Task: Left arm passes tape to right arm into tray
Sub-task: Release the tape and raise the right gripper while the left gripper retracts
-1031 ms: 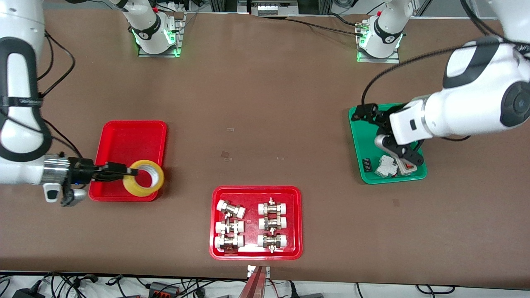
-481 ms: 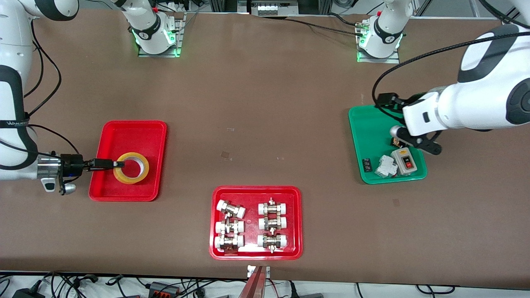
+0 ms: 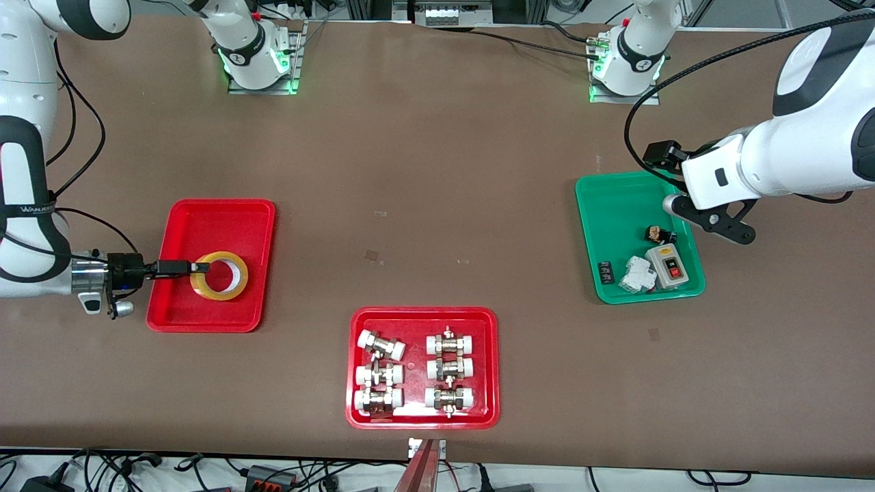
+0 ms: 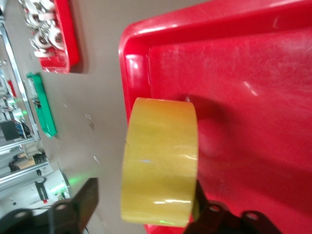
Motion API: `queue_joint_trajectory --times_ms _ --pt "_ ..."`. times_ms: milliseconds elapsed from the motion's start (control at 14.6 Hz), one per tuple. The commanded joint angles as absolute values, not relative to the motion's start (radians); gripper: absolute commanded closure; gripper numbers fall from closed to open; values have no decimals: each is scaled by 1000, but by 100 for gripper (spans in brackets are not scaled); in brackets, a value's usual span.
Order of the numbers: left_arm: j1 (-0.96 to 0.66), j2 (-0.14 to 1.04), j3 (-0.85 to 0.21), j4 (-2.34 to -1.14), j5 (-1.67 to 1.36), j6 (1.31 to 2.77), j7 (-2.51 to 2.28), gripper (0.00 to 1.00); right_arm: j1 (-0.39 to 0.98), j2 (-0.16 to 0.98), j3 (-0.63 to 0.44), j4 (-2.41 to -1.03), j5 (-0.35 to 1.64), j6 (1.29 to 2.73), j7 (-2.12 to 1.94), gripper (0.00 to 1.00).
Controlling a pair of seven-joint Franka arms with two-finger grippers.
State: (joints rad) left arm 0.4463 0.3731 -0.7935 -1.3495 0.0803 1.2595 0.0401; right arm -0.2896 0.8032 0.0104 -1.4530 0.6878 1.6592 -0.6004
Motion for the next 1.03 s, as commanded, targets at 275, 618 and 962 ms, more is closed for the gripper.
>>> queue_joint_trajectory --times_ms 275,618,962 --pt "423 400 -804 -1289 115 1236 66 0 -253 778 25 -1477 557 1724 -615 0" --pt "214 359 -521 -1266 104 1241 72 0 -189 693 26 -1474 352 1814 -611 0" --pt "71 281 -163 -1276 103 1350 77 0 -152 569 25 -1471 206 1804 -525 0"
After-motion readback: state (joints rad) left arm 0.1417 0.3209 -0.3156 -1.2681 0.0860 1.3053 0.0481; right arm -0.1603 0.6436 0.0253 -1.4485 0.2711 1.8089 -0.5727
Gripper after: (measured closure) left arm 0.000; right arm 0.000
